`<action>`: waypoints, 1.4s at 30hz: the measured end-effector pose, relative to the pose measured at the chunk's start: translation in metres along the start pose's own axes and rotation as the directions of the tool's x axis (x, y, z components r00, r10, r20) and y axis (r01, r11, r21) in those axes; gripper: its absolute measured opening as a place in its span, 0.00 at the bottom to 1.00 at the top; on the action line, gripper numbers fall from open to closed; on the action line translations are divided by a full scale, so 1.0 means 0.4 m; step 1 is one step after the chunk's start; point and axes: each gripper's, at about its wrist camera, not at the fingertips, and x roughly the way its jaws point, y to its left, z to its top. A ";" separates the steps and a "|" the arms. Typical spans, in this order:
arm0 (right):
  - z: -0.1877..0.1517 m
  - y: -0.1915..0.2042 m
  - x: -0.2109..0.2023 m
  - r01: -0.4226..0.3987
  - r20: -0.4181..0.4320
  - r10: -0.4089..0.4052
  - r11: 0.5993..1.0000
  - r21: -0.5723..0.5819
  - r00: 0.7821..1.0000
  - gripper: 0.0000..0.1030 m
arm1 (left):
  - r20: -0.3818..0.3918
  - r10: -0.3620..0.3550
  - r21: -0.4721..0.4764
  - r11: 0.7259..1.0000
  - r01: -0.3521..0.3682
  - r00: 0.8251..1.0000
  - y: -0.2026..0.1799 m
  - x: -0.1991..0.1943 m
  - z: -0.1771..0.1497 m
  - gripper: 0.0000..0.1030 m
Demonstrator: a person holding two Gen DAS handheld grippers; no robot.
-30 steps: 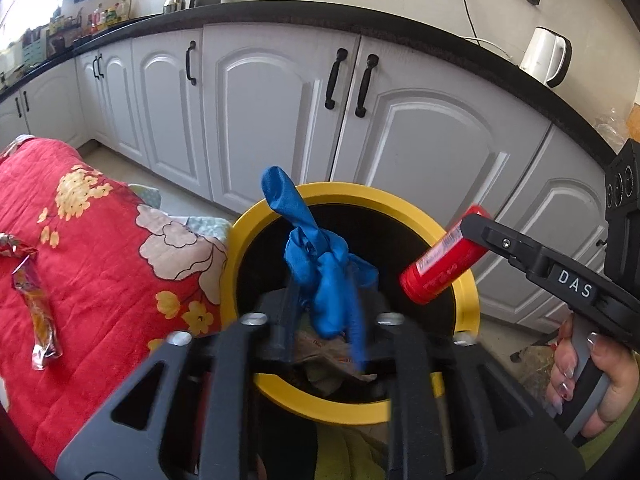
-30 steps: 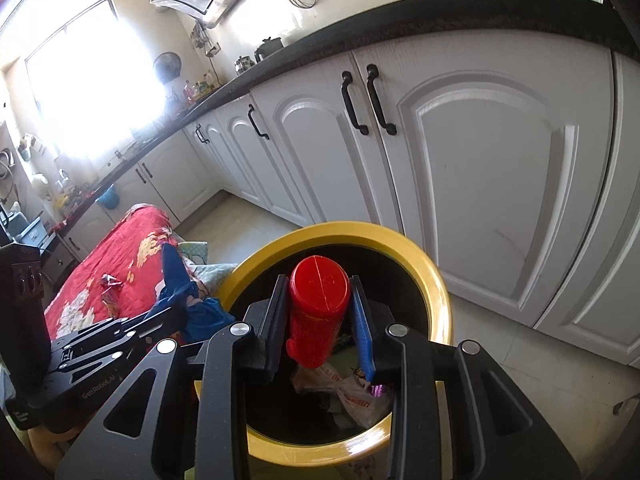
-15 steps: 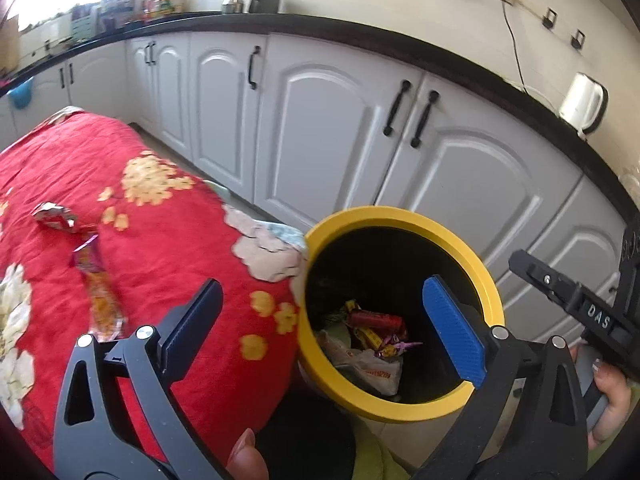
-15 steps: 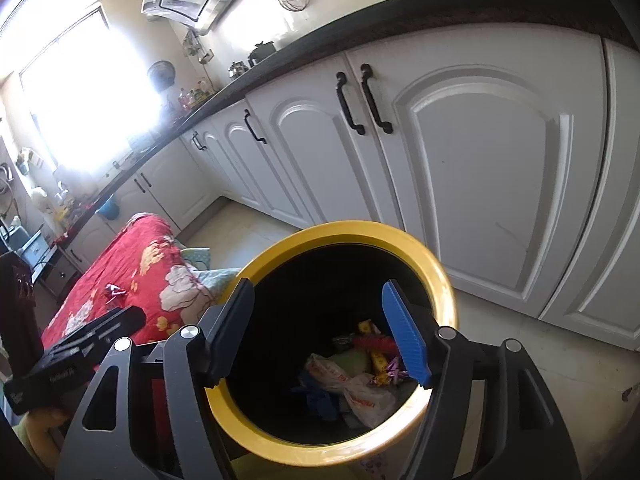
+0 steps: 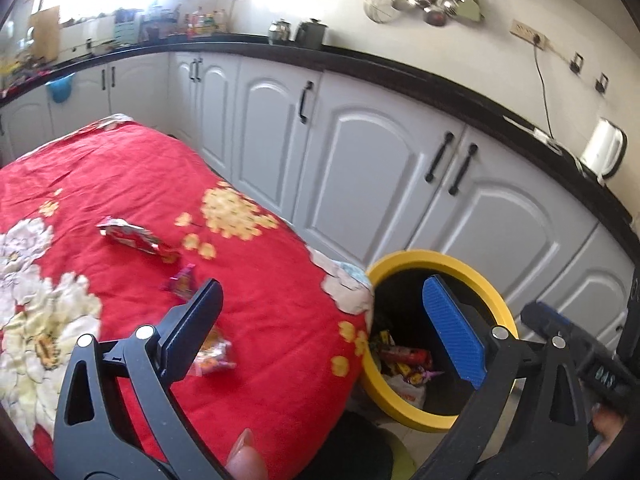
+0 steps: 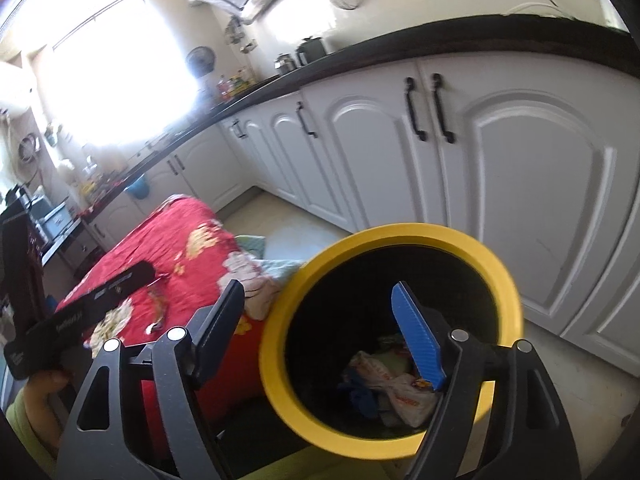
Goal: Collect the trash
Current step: 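Move both tools back toward the two red snack wrappers on the table, then grasp the red wrapper with the left tool while the right tool grasps the small snack packet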
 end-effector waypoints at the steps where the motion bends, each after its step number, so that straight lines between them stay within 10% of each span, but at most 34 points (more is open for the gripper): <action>1: -0.001 0.016 0.004 -0.008 -0.005 0.008 1.000 -0.011 1.000 0.71 | 0.009 0.006 -0.015 1.000 -0.006 1.000 0.017 -0.007 0.005 0.89; 32: -0.046 0.397 0.179 -0.176 -0.163 0.138 0.954 -0.242 0.977 0.71 | 0.060 0.157 -0.329 0.936 -0.129 0.986 0.377 -0.078 0.049 0.89; 42: -0.085 0.457 0.330 -0.220 -0.294 0.137 0.937 -0.271 0.946 0.50 | -0.006 0.073 -0.447 0.892 -0.068 0.997 0.448 -0.004 0.045 0.82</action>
